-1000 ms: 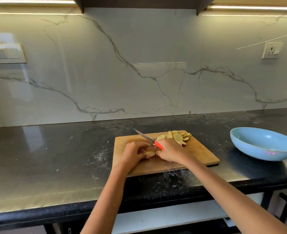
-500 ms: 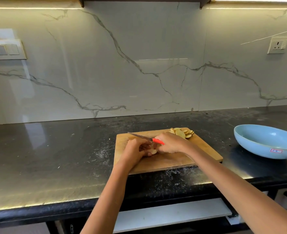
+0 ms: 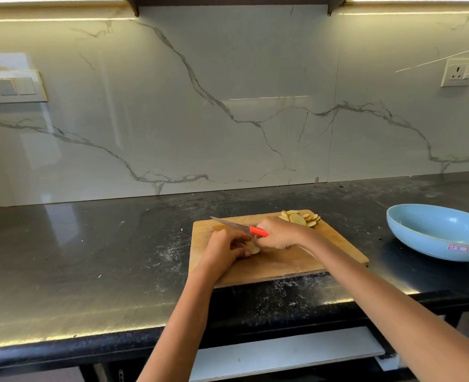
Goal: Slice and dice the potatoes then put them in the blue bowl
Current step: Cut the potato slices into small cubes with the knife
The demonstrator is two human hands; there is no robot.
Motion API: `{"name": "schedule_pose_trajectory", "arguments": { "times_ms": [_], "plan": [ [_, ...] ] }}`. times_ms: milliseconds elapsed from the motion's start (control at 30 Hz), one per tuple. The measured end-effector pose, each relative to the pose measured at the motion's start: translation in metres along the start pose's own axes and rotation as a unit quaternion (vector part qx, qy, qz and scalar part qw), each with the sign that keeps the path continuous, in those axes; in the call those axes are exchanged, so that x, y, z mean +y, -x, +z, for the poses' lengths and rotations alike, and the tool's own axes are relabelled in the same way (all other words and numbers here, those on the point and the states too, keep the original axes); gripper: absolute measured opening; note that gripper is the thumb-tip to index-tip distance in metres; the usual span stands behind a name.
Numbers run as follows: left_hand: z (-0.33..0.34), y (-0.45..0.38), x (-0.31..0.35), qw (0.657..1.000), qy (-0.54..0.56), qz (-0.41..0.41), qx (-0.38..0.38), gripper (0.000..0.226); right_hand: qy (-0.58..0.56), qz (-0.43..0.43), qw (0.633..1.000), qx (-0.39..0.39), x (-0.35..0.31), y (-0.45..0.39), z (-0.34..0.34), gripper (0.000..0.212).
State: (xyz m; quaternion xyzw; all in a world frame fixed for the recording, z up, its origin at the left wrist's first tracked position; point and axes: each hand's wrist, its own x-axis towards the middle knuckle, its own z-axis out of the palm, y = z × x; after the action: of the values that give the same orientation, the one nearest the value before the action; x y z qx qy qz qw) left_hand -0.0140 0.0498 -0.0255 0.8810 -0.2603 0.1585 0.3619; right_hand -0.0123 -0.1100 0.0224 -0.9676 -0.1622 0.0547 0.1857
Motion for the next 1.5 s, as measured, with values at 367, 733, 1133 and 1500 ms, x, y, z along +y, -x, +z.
{"name": "schedule_pose_trajectory", "arguments": {
  "times_ms": [367, 733, 1133, 1500],
  "plan": [
    [0.000, 0.000, 0.000, 0.999, -0.034, -0.004, -0.016, 0.030, -0.001, 0.028, 0.999, 0.015, 0.007, 0.008, 0.003, 0.019],
    [-0.001, -0.002, -0.002, 0.999, -0.022, -0.007, -0.047, 0.041, -0.061, 0.054, 0.995, 0.063, 0.010, 0.039, 0.010, 0.024],
    [0.001, 0.001, -0.001, 0.999, -0.025, 0.009, -0.023, 0.034, 0.144, 0.087, 0.977, 0.129, 0.016, 0.096, 0.029, 0.037],
    [-0.002, 0.003, 0.003, 0.999, -0.039, 0.004, -0.011, 0.032, 0.146, 0.092, 0.976, 0.135, 0.008, 0.095, 0.027, 0.032]
  ]
}}
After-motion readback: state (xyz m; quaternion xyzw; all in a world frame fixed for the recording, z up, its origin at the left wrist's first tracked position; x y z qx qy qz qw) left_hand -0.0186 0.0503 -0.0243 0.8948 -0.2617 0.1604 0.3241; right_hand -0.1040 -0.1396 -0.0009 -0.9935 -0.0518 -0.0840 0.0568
